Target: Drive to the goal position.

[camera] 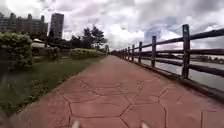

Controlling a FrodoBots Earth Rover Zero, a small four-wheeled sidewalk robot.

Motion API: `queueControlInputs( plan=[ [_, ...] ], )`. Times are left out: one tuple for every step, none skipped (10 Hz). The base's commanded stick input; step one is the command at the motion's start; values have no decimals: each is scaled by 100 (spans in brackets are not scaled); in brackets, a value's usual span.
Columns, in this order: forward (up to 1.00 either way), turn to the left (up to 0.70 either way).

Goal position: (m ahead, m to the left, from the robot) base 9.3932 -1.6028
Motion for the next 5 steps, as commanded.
queueControlInputs(
  plan=[
    [70,0],
    [70,0],
    [70,0],
    [70,0],
    [70,0]
  ],
)
